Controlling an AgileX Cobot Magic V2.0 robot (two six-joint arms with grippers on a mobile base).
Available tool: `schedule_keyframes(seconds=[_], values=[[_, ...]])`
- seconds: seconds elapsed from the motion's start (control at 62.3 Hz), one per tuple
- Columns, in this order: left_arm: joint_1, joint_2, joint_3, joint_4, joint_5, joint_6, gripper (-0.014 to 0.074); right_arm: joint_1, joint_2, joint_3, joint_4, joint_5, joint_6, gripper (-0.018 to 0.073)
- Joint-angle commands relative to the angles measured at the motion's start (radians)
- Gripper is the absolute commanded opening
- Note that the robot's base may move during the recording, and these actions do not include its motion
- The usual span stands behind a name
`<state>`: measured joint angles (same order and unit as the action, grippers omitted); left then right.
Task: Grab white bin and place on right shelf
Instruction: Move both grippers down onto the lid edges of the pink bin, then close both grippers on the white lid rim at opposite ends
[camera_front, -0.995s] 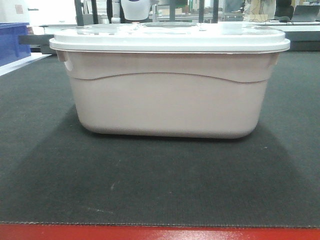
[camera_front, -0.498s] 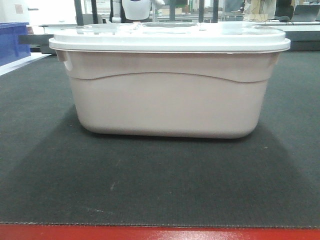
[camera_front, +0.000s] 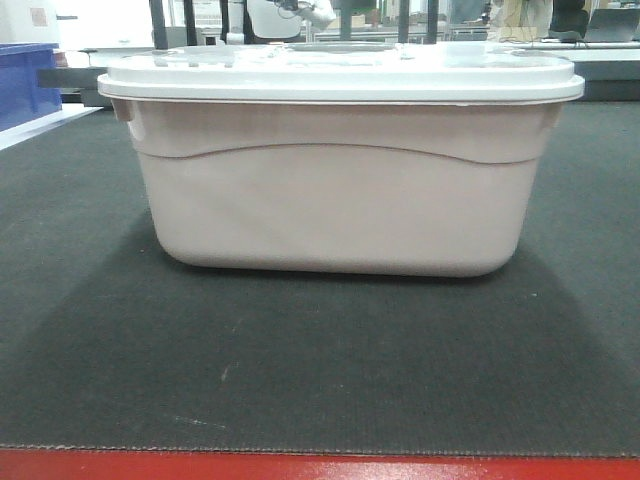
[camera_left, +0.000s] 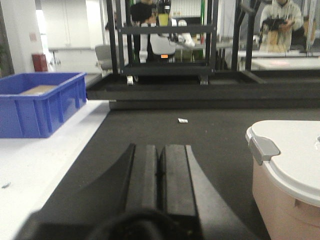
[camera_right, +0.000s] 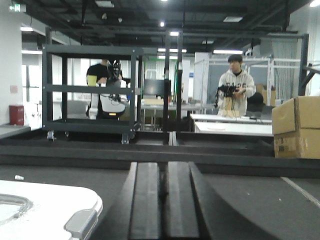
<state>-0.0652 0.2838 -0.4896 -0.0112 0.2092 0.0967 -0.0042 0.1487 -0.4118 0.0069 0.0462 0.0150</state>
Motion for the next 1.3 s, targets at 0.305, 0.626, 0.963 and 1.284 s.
schedule_keyframes(seconds=[0.305,0.626,0.963,1.284], values=[[-0.085,0.364,-0.251,-0.106,0.09,-0.008,0.036,-0.006,0.32,-0.13,0.004,-0.013,-0.005,0.0629],[-0.116,0.64,-0.565,-0.378,0.372,0.077,0.036,-0.006,0.584,-0.467,0.268,0.378,0.029,0.0634],[0.095,0.909,-0.766,-0.968,0.67,0.513,0.036,-0.013,0.899,-0.828,0.6,0.71,-0.103,0.0581],[0.28,1.179,-0.77,-1.36,0.956,0.762,0.036,-0.265,1.124,-0.86,1.086,1.036,-0.517,0.0543]])
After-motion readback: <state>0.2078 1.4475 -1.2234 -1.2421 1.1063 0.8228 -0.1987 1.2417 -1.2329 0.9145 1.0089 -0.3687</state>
